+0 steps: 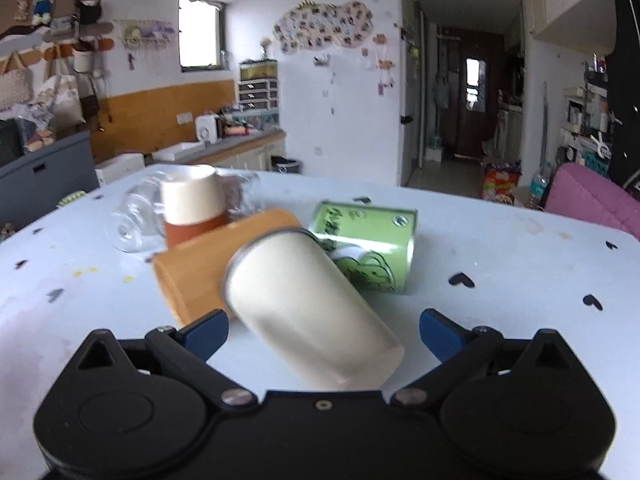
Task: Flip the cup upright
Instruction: 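Move the right gripper toward the cream paper cup lying on its side, then close the right gripper on the cream paper cup's base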
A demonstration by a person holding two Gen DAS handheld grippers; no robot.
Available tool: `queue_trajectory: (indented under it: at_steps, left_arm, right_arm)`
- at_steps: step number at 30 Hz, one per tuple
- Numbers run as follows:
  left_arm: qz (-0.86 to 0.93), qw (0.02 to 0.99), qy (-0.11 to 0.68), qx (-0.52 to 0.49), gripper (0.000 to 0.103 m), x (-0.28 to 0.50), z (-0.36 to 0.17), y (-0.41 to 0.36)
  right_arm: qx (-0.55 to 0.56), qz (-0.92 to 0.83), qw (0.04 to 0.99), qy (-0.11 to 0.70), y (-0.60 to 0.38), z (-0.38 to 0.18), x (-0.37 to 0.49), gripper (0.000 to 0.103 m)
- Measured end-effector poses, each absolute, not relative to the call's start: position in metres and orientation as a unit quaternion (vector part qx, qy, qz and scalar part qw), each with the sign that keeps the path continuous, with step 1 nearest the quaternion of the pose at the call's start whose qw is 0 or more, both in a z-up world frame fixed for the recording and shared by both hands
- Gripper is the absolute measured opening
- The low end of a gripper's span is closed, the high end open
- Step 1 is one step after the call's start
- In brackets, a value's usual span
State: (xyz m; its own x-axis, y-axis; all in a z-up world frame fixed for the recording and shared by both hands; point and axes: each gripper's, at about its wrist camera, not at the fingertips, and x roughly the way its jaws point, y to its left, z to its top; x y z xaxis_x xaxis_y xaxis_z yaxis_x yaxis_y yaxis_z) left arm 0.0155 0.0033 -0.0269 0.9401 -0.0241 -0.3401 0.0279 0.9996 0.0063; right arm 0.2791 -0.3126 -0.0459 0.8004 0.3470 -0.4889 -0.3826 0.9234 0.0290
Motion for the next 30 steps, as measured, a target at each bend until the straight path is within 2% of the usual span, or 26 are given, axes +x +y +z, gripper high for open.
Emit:
queue_trajectory:
  at_steps: [5, 12, 16, 19, 23, 27, 30]
  left_arm:
    - [-0.011, 0.985, 0.174, 0.002, 0.103, 0.016, -0.028, 0.005]
    - [-0.013, 0.985, 0.175, -0.003, 0.103, 0.017, -0.028, 0.004]
    - [-0.02, 0.984, 0.176, 0.004, 0.103, 0.018, -0.028, 0.0]
    - [-0.022, 0.984, 0.175, 0.007, 0.103, 0.019, -0.028, -0.002]
    - [-0.023, 0.984, 0.178, 0.004, 0.103, 0.021, -0.03, -0.001]
    - [-0.025, 0.983, 0.18, 0.003, 0.103, 0.02, -0.032, -0.001]
    - [-0.026, 0.983, 0.18, 0.003, 0.103, 0.021, -0.031, -0.002]
  right_arm:
    - [0.004, 0.214, 0.936, 0.278, -0.317, -0.059, 0.287, 0.103]
    - [-0.004, 0.268, 0.932, 0.245, -0.31, -0.052, 0.248, 0.103]
    - [-0.057, 0.257, 0.937, 0.232, -0.296, -0.053, 0.238, 0.103]
    - [-0.106, 0.241, 0.933, 0.245, -0.287, -0.061, 0.247, 0.095]
    - [-0.094, 0.235, 0.931, 0.264, -0.29, -0.06, 0.255, 0.089]
    - [-0.079, 0.238, 0.934, 0.254, -0.299, -0.058, 0.249, 0.074]
    - [-0.075, 0.263, 0.928, 0.255, -0.302, -0.056, 0.241, 0.068]
